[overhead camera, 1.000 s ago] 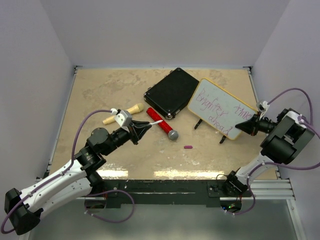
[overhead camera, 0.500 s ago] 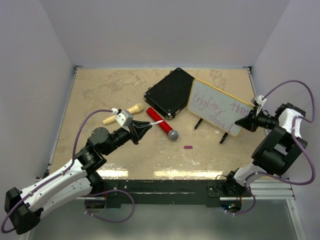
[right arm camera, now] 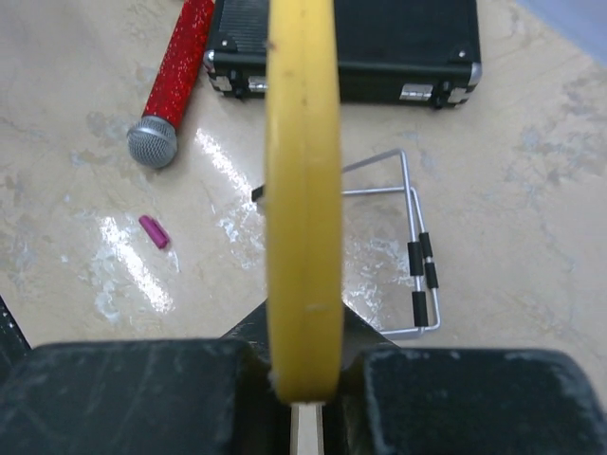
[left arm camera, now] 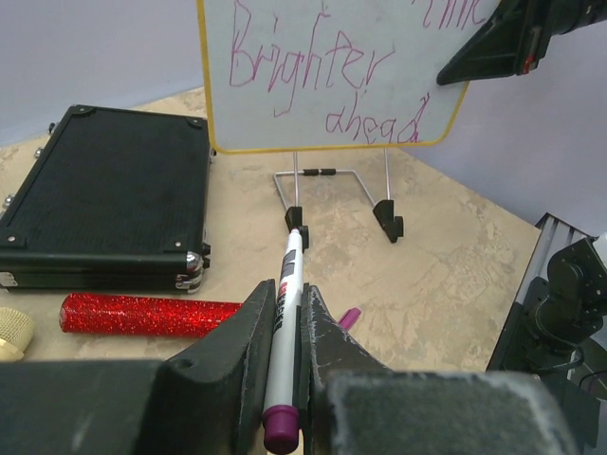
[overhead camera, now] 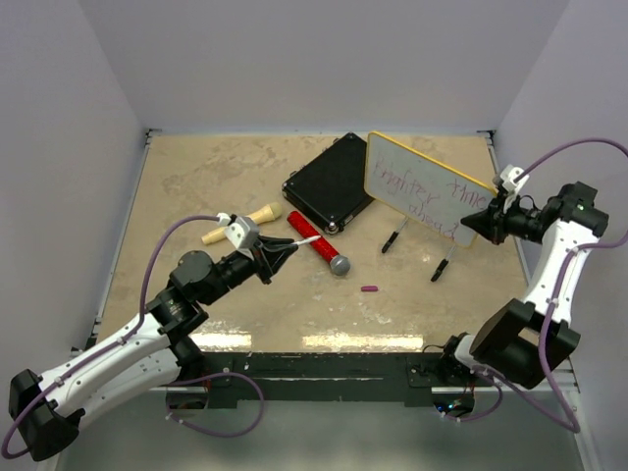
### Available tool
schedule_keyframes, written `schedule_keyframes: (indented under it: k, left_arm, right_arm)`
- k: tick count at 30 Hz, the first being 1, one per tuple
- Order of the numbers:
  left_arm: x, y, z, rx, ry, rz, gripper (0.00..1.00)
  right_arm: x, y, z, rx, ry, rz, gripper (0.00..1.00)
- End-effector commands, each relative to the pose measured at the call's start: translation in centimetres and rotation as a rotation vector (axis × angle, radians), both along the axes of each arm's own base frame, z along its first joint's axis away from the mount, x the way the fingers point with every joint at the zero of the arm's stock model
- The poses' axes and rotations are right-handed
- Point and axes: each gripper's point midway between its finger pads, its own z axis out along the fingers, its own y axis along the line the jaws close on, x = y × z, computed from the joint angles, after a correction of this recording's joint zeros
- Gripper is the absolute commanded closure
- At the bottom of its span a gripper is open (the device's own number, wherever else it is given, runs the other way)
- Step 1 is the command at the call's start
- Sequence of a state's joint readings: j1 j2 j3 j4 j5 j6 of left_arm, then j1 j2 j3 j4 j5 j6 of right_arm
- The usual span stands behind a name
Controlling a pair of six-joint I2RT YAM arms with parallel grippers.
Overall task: Write a sentence on the whiteboard
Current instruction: Put down the whiteboard on the whiteboard stand.
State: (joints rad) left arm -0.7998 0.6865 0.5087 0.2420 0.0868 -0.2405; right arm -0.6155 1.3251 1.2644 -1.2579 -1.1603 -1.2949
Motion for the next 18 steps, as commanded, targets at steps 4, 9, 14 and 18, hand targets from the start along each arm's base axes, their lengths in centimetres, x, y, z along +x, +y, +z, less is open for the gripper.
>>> schedule_keyframes:
  k: [4, 9, 14, 18]
  left_arm:
    - [-0.3, 0.1, 1.5, -0.032, -0.063, -0.012, 1.0]
    - [-0.4, 0.3, 1.7, -0.037, -0.069, -0.01, 1.0]
    - [-0.4, 0.2, 1.6, -0.036, -0.069, -0.015, 1.0]
    - [-0.4, 0.0, 1.4, -0.034, -0.068, -0.019, 1.0]
  right_arm:
    - [-0.6, 1.7, 4.9, 0.099, -0.058, -0.042, 1.0]
    - [-1.2, 1.5, 1.5, 0.094, 0.027, -0.039, 1.0]
    - [-1.4, 0.3, -2.0, 0.035, 0.104, -0.051, 1.0]
    - [-1.1, -1.1, -4.3, 0.022, 0.156, -0.045, 1.0]
